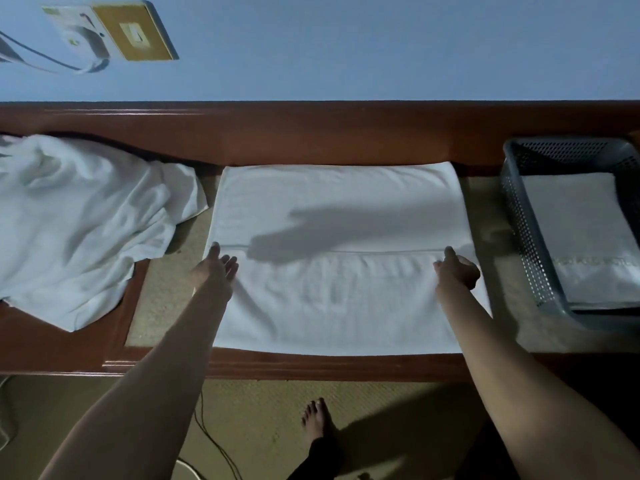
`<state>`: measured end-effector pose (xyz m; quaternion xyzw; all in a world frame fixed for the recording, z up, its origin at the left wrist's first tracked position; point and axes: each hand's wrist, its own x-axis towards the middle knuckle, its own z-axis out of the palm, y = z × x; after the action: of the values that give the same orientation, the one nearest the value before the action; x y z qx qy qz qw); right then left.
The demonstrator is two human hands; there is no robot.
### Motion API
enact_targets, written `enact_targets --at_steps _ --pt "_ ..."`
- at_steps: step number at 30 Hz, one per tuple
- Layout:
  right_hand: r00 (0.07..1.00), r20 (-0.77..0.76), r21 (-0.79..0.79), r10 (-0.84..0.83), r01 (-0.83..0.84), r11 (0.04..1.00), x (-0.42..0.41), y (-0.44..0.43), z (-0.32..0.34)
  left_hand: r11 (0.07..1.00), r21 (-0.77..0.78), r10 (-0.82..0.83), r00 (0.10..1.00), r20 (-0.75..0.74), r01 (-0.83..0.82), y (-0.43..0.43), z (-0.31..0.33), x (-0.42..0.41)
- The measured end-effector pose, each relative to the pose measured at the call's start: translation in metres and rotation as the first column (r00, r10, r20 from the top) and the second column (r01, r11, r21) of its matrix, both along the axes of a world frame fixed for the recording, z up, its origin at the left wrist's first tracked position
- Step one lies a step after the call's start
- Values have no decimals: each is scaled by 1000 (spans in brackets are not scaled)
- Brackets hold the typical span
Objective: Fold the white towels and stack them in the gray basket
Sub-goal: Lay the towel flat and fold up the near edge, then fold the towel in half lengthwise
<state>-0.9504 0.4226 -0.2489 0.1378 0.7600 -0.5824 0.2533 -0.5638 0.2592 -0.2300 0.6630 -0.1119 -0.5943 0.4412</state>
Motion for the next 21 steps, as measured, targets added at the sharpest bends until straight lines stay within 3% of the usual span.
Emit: enact_targets --at_steps 2,3,6,8,10,13,16,18,21 --pt "964 -221 143 148 -118 983 19 2 -5 986 -71 -129 963 239 149 13 -13 -12" --pt "892 -348 191 289 -235 953 31 3 -11 957 -92 -217 888 405 275 23 -18 -24" --pt "478 -642 337 600 -527 780 73 21 -27 703 -127 -380 521 764 699 71 -30 -64" --pt "200 -620 516 759 -625 586 94 28 -44 447 -92 -361 273 891 890 96 -46 -87" --pt "-7 -486 688 874 -619 378 106 33 -59 223 51 -307 21 951 973 109 -65 -103" --pt "-189 -365 792 911 -577 198 100 38 -73 71 276 -288 -245 926 959 112 -85 -115" --pt "-289 -315 833 904 -540 117 80 39 -77 81 383 -234 -357 905 920 114 -92 -119" --pt "-330 -288 855 899 -512 87 67 40 -77 82 399 -226 -373 900 913 114 -91 -120" --pt "-318 -250 867 915 -494 66 34 43 -72 104 405 -223 -375 900 909 116 -89 -121"
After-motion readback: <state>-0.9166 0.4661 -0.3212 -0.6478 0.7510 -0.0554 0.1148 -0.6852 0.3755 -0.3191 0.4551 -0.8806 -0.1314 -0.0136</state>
